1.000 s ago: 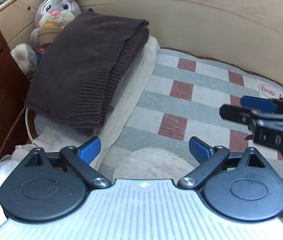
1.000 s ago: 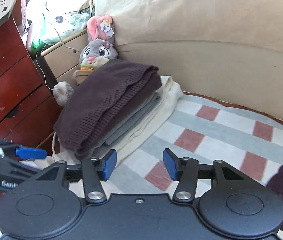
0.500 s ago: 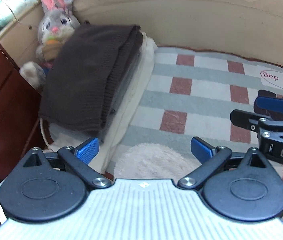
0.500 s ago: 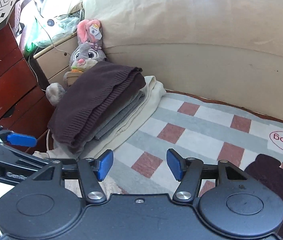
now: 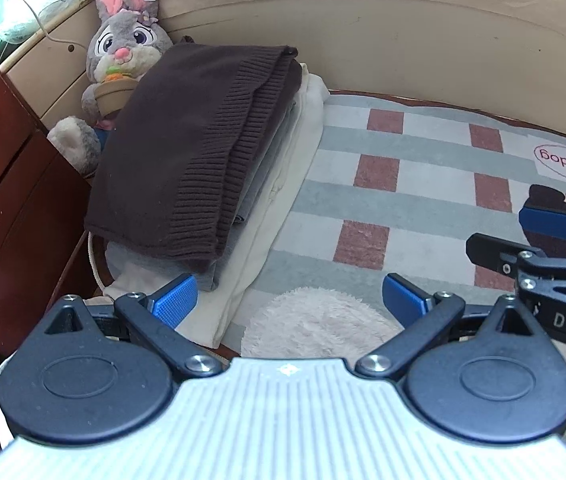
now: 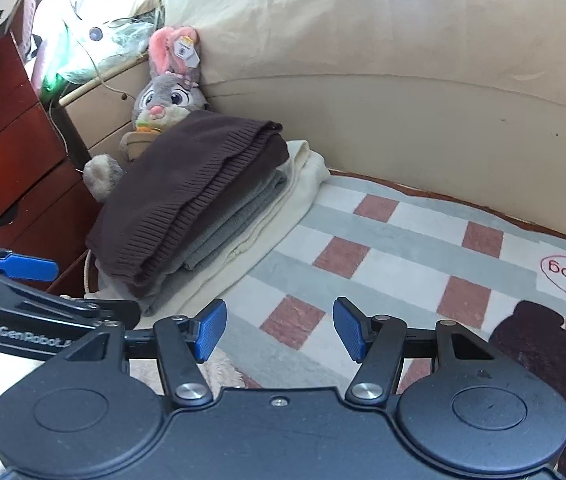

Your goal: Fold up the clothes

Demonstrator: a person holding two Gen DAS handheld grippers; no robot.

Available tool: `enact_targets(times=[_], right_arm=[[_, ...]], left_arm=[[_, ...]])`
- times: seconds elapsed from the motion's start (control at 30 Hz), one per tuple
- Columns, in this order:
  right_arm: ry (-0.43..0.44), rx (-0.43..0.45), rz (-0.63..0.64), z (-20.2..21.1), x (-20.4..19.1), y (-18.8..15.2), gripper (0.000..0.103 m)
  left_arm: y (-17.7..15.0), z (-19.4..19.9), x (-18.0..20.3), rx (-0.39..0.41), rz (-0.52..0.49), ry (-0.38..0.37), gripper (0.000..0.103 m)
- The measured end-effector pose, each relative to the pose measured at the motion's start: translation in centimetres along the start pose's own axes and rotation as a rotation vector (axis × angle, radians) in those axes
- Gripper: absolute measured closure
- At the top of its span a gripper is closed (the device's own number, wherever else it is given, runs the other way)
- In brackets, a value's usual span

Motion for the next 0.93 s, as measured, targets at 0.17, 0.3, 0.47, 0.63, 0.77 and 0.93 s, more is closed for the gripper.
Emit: enact_targets(times=[0.17,0.3,0.47,0.63,0.77,0.93], right_arm=[[0.001,0.000,-0.007,0.01,0.07,-0.03,0.038],[-0.003,-0.006,0.000,-0.03,-0.08,-0.08,0.038],[-0.005,-0.010,0.005,-0.10,-0.16,-0.11,0.038],[-0.008,-0.013,0.007,-0.11,-0.22,-0.15,0.038],[-0.009,-0.014,0.010,-0.08,-0.28,-0.17,0.038],[-0.010,-0.016,0.014,-0.08,-0.36,-0.23,0.038]], left_arm=[[0.06,0.24,-0.11,0.018,-0.013,0.008,0.002],[0.14,0.36,-0.12,0.017,-0.009,0.007,0.002],[0.14,0.41,-0.20,0.020,-0.009,-0.003,0.002],[0.00,0.65,-0.24,0.025,-0.015,-0.001,0.002],[-0.02,0.71,-0.39,0.027,-0.013,0.000,0.002],[-0.02,0.81,-0.51,0.029,-0.013,0.001,0.002]])
Point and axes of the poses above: each gripper's, at about its wrist camera, not at the fingertips, and z roughly against the way its jaws point, x to its right, y to its top, the point moved 3 cm from there along -z, roughly the way its jaws point, and after that the axes turned 10 degrees about x, right-handed, at the moved point
